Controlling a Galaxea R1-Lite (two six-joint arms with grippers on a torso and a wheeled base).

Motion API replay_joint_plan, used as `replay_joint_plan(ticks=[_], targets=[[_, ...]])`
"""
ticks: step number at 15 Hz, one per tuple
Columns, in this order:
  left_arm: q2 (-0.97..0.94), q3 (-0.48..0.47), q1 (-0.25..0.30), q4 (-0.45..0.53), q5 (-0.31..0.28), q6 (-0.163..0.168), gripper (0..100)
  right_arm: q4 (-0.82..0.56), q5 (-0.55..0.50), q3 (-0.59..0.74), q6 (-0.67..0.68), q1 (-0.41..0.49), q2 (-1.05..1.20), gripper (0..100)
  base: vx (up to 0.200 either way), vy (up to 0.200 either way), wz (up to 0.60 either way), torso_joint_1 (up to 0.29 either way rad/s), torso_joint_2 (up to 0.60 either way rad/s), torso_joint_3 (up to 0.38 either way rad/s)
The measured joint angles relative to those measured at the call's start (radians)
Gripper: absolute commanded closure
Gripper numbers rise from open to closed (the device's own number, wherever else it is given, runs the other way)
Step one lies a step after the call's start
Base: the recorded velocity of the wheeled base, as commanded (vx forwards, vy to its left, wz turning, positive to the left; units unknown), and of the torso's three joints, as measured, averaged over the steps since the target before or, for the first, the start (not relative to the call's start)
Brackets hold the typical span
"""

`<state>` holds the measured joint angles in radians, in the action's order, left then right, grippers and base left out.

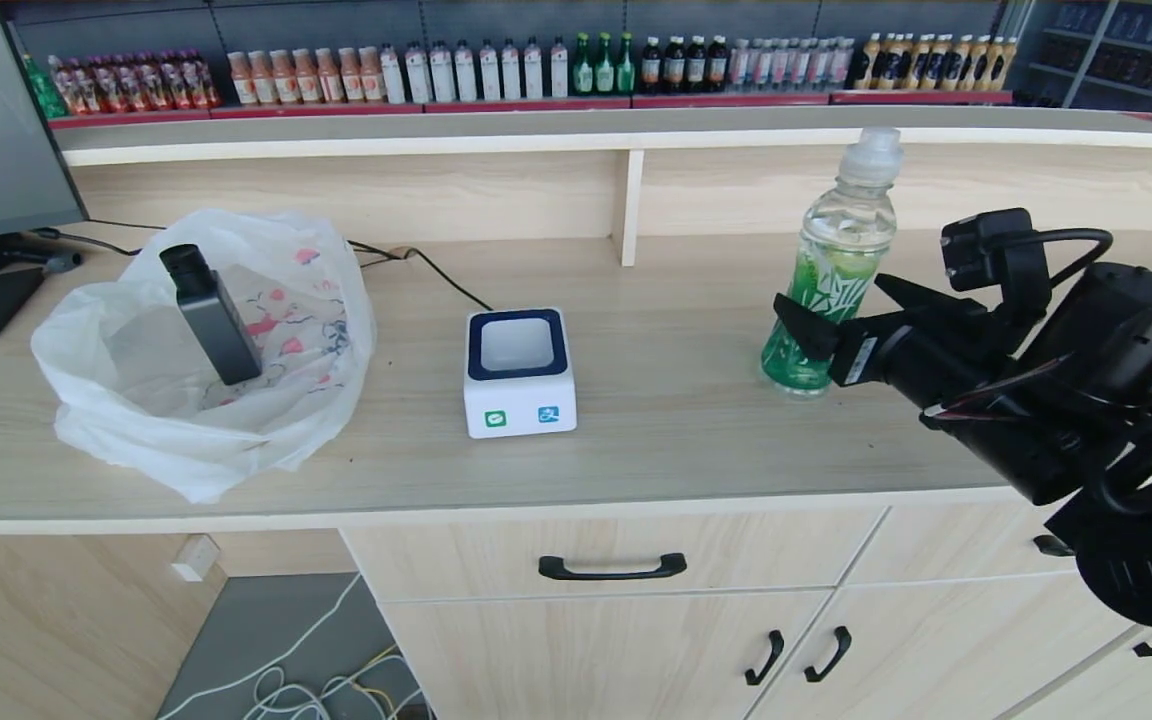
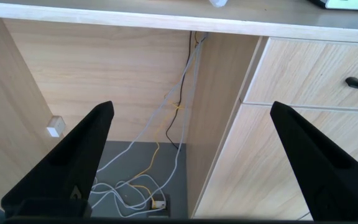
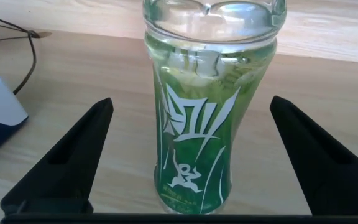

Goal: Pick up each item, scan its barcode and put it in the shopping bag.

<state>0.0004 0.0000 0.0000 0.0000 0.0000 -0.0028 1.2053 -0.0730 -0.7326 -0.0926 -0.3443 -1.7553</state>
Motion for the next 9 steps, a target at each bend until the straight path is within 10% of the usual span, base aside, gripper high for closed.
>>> replay_joint_plan(ticks=[9], targets=[[0.0, 0.0, 0.0, 0.0, 0.0, 0.0, 0, -0.005, 0.01, -0.135, 0.001, 0.016, -0.093, 0, 0.0, 0.0, 0.0, 0.0, 0.0, 0.0]])
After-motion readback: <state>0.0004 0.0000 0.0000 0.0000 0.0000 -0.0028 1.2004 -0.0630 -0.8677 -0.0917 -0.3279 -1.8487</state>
